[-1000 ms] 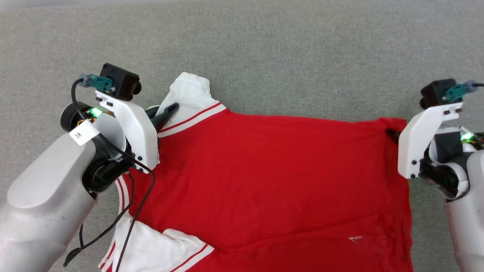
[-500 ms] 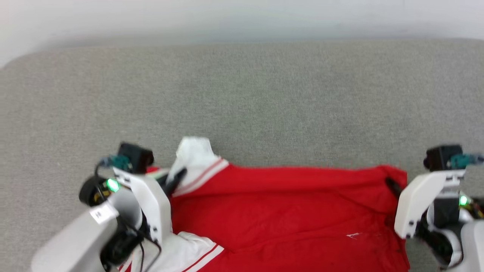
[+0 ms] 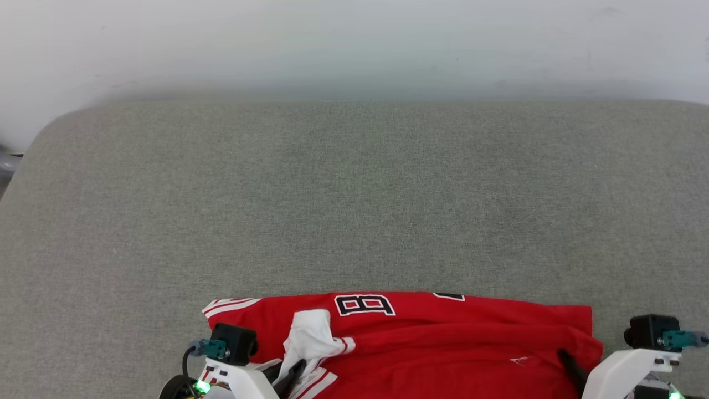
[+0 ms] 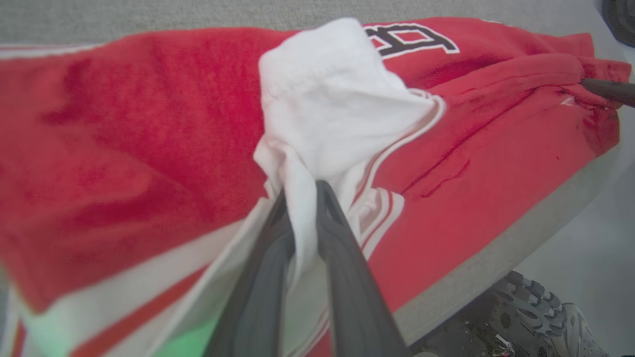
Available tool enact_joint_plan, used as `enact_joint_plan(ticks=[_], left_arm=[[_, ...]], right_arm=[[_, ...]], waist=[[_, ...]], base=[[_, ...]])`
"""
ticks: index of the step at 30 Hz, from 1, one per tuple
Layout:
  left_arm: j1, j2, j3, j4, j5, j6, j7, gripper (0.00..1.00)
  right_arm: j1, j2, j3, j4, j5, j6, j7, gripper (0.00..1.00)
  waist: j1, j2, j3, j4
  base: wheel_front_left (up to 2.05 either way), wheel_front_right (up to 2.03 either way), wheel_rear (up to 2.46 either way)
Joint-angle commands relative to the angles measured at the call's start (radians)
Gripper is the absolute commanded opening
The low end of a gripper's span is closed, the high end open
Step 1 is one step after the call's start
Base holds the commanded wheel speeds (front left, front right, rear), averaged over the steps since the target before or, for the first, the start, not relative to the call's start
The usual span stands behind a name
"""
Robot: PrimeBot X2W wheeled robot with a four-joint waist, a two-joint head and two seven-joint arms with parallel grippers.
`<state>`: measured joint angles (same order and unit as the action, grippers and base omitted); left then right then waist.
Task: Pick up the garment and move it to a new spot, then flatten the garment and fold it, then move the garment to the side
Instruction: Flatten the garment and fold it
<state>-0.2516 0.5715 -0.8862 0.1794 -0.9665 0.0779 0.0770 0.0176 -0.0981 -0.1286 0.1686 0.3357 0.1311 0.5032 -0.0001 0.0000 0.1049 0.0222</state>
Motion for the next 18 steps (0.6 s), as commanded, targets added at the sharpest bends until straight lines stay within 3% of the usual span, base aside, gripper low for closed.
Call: enact_joint_plan(ticks=[1,6,12,18], left_arm=[[0.017,-0.009,0.001,0.011,-0.003,-0.004,-0.017,1.0],[0.059,-0.028,0.011,0.043,-0.012,0.007,-0.074,1.0],[0.085,-0.012,0.044,0.012,0.011,0.04,-0.165,1.0],[0.096,0.007,0.092,-0.058,0.041,0.096,-0.257,1.0]], right_arm=[[0.026,0.007,0.0,0.008,0.009,-0.001,-0.014,1.0],[0.094,0.02,0.008,0.005,0.004,-0.001,-0.073,1.0],[0.138,0.03,0.003,-0.068,-0.007,-0.001,-0.133,1.0],[0.146,0.031,-0.03,-0.159,-0.023,-0.001,-0.103,1.0]], waist=[[0.0001,0.0,-0.011,0.001],[0.0001,0.0,-0.041,-0.004],[0.0001,0.0,-0.065,-0.01],[0.0001,0.0,-0.08,-0.01]], base=[[0.0,0.0,0.0],[0.0,0.0,0.0],[0.0,0.0,0.0],[0.0,0.0,0.0]])
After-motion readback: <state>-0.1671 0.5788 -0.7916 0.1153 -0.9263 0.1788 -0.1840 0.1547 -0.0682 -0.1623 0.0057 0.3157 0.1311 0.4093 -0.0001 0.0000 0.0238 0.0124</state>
